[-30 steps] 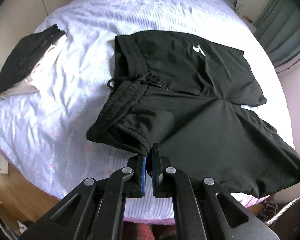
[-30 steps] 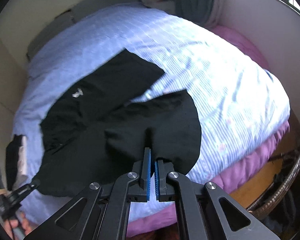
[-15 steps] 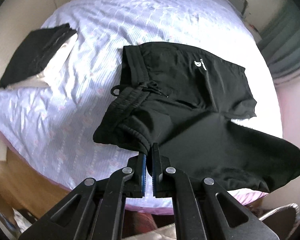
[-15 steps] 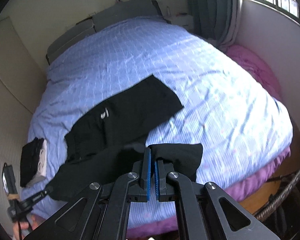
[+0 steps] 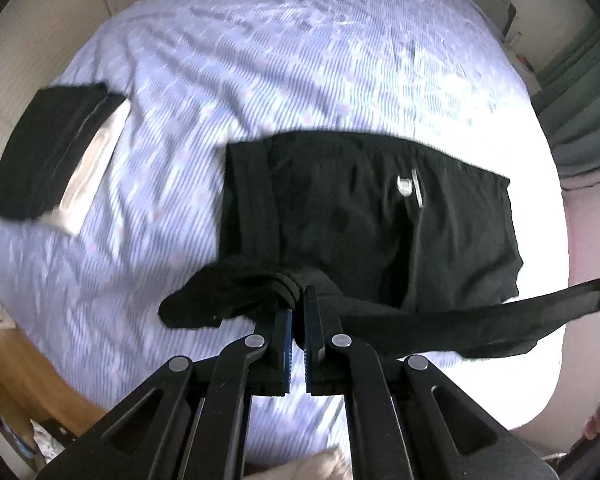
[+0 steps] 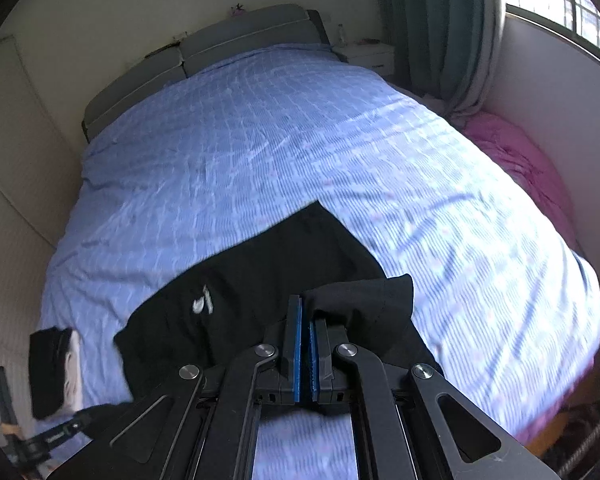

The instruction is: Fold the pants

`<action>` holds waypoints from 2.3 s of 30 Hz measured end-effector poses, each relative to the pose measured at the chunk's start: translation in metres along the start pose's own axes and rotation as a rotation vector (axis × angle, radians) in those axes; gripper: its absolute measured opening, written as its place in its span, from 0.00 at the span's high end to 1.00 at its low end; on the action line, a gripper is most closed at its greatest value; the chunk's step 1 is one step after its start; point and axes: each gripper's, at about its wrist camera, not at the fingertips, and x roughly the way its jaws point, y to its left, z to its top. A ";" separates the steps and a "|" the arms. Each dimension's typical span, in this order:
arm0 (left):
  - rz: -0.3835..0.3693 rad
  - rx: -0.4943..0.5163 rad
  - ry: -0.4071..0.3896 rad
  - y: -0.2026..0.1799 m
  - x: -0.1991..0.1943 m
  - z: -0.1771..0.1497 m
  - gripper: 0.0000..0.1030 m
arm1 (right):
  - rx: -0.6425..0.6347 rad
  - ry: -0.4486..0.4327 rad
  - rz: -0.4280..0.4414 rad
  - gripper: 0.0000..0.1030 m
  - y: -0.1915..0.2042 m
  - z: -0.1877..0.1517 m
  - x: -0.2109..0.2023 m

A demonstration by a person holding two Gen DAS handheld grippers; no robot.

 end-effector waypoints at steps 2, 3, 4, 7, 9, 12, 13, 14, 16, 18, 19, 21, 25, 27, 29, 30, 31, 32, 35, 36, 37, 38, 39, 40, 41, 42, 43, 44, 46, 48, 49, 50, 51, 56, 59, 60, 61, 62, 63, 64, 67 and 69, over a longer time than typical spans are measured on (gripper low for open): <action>0.009 0.000 -0.004 -0.005 0.009 0.023 0.94 | 0.004 0.023 0.001 0.96 0.003 0.017 0.027; 0.011 -0.002 -0.004 -0.006 0.014 0.032 0.94 | 0.009 0.040 0.006 0.96 0.004 0.027 0.043; 0.015 -0.006 -0.003 -0.008 0.019 0.040 0.94 | 0.006 0.046 0.005 0.96 0.007 0.034 0.054; 0.036 -0.014 0.006 -0.013 0.040 0.068 0.94 | -0.009 0.065 0.010 0.96 0.018 0.060 0.094; 0.041 -0.038 0.024 -0.014 0.057 0.087 0.94 | -0.026 0.071 0.008 0.96 0.025 0.074 0.116; 0.060 -0.054 0.049 -0.017 0.084 0.108 0.94 | -0.069 0.087 -0.004 0.96 0.037 0.089 0.151; 0.065 -0.056 0.058 -0.018 0.092 0.114 0.94 | -0.074 0.097 -0.004 0.96 0.040 0.091 0.161; 0.074 -0.056 0.067 -0.018 0.101 0.120 0.94 | -0.076 0.109 -0.007 0.96 0.042 0.093 0.175; 0.096 -0.047 0.090 -0.021 0.116 0.127 0.94 | -0.077 0.135 -0.007 0.96 0.045 0.095 0.196; 0.109 -0.044 0.108 -0.023 0.127 0.132 0.93 | -0.078 0.148 -0.012 0.96 0.046 0.094 0.215; 0.113 -0.045 0.114 -0.023 0.131 0.134 0.93 | -0.087 0.155 -0.015 0.96 0.047 0.093 0.224; 0.114 -0.054 0.128 -0.022 0.139 0.140 0.92 | -0.104 0.169 -0.027 0.96 0.051 0.092 0.240; 0.092 -0.091 0.171 -0.018 0.159 0.155 0.88 | -0.120 0.191 -0.055 0.96 0.054 0.093 0.264; 0.089 -0.080 0.194 -0.019 0.166 0.161 0.87 | -0.118 0.200 -0.071 0.96 0.055 0.095 0.274; 0.067 -0.069 0.203 -0.020 0.166 0.167 0.84 | -0.118 0.205 -0.092 0.96 0.056 0.099 0.284; 0.059 -0.073 0.196 -0.019 0.164 0.170 0.82 | -0.113 0.203 -0.095 0.96 0.056 0.101 0.286; 0.057 -0.079 0.180 -0.018 0.160 0.172 0.61 | -0.111 0.202 -0.088 0.93 0.056 0.102 0.288; 0.069 -0.080 0.147 -0.018 0.153 0.175 0.26 | -0.118 0.201 -0.095 0.91 0.058 0.104 0.289; 0.108 -0.055 0.045 -0.020 0.132 0.183 0.22 | -0.147 0.184 -0.116 0.57 0.065 0.109 0.284; 0.095 -0.036 0.045 -0.022 0.127 0.186 0.22 | -0.152 0.168 -0.124 0.50 0.066 0.110 0.279; 0.077 -0.026 0.043 -0.021 0.123 0.187 0.23 | -0.158 0.147 -0.129 0.46 0.068 0.111 0.270; 0.054 -0.013 0.032 -0.022 0.117 0.187 0.23 | -0.163 0.139 -0.121 0.46 0.069 0.112 0.264; 0.038 0.016 0.016 -0.023 0.110 0.185 0.23 | -0.167 0.132 -0.102 0.46 0.070 0.111 0.254; 0.034 0.048 -0.001 -0.025 0.104 0.182 0.23 | -0.171 0.125 -0.092 0.46 0.070 0.110 0.246; 0.038 0.093 -0.037 -0.026 0.093 0.174 0.22 | -0.181 0.111 -0.077 0.45 0.070 0.107 0.233; 0.049 0.126 -0.067 -0.026 0.085 0.167 0.22 | -0.196 0.096 -0.062 0.45 0.071 0.103 0.221; 0.065 0.163 -0.095 -0.026 0.079 0.157 0.22 | -0.228 0.079 -0.050 0.45 0.071 0.096 0.204; 0.094 0.217 -0.130 -0.026 0.071 0.139 0.22 | -0.252 0.067 -0.044 0.44 0.071 0.089 0.192; 0.130 0.281 -0.159 -0.025 0.063 0.115 0.22 | -0.309 0.040 -0.032 0.40 0.069 0.073 0.166; 0.160 0.350 -0.182 -0.027 0.055 0.080 0.22 | -0.362 0.024 -0.019 0.39 0.063 0.055 0.142; 0.170 0.374 -0.191 -0.029 0.053 0.066 0.22 | -0.385 0.018 -0.019 0.39 0.060 0.045 0.131; 0.176 0.395 -0.198 -0.031 0.050 0.049 0.22 | -0.405 0.018 -0.016 0.39 0.055 0.034 0.120; 0.177 0.412 -0.201 -0.033 0.047 0.031 0.22 | -0.419 0.021 -0.009 0.39 0.051 0.024 0.111; 0.167 0.428 -0.166 -0.050 0.044 -0.032 0.22 | -0.435 0.122 0.042 0.39 0.023 -0.025 0.087; 0.156 0.419 -0.110 -0.064 0.052 -0.055 0.22 | -0.428 0.218 0.076 0.39 0.007 -0.056 0.089; 0.147 0.424 -0.093 -0.068 0.055 -0.062 0.22 | -0.432 0.257 0.092 0.39 0.003 -0.066 0.092; 0.145 0.431 -0.071 -0.072 0.058 -0.066 0.22 | -0.433 0.281 0.099 0.39 0.000 -0.075 0.095; 0.147 0.435 -0.048 -0.077 0.063 -0.073 0.22 | -0.435 0.307 0.112 0.39 -0.004 -0.085 0.099; 0.152 0.435 -0.043 -0.079 0.065 -0.076 0.22 | -0.441 0.339 0.127 0.39 -0.008 -0.096 0.107; 0.161 0.439 -0.038 -0.081 0.067 -0.080 0.22 | -0.440 0.365 0.133 0.39 -0.010 -0.103 0.115; 0.197 0.436 -0.028 -0.086 0.069 -0.086 0.22 | -0.446 0.448 0.161 0.46 -0.012 -0.123 0.142; 0.215 0.425 -0.029 -0.086 0.068 -0.085 0.22 | -0.462 0.479 0.166 0.50 -0.011 -0.130 0.161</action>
